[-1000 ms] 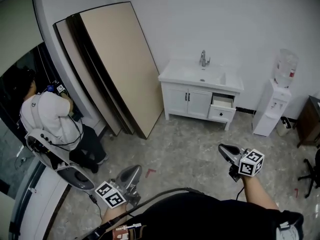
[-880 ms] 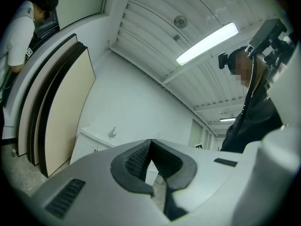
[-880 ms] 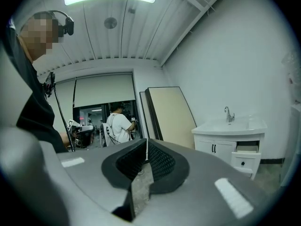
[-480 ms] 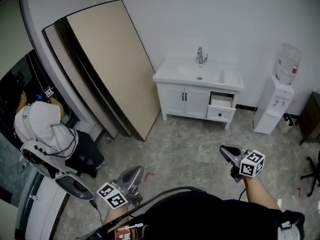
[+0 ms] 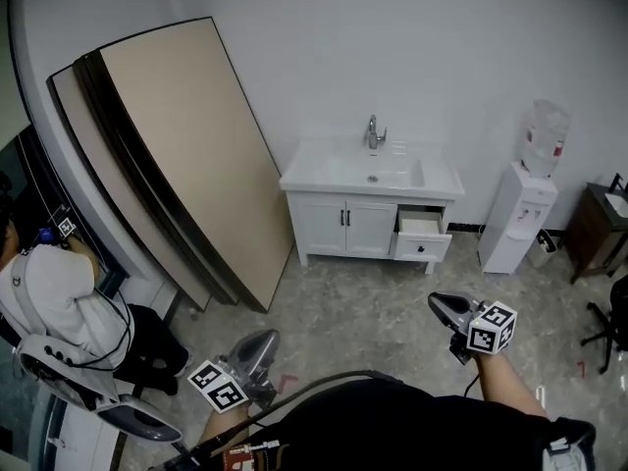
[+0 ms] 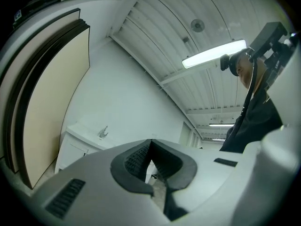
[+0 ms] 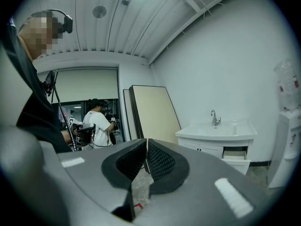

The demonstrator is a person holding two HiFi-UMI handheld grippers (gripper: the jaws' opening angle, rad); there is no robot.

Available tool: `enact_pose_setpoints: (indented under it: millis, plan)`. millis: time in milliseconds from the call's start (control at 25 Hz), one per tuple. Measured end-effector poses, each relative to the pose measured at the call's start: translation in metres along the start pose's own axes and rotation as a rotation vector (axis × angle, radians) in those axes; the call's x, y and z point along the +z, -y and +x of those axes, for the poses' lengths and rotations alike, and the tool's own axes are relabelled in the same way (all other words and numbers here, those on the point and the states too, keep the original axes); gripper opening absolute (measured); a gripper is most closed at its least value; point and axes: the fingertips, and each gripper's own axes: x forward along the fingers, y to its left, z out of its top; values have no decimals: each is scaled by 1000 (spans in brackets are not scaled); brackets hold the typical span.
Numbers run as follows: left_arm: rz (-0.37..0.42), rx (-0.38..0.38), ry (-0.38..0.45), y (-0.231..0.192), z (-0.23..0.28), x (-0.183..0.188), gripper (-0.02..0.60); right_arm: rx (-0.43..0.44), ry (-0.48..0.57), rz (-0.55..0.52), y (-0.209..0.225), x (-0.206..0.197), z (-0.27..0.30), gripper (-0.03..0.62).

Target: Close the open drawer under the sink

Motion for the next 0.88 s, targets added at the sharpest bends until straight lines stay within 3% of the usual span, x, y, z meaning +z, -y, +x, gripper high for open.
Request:
enact_pose_setpoints:
  millis: [280,640,880]
  plan:
    - [10,-43,-3,-86,-12,51,0,-40,15,-12,-15,21,88,11]
    - [-19,-15,7,-167,-37,69,0,-18,-30,-15,-27,18,176,11]
    - [-54,28,-2,-197,-37,66,0,10,-41,-3,-9,21,217,11]
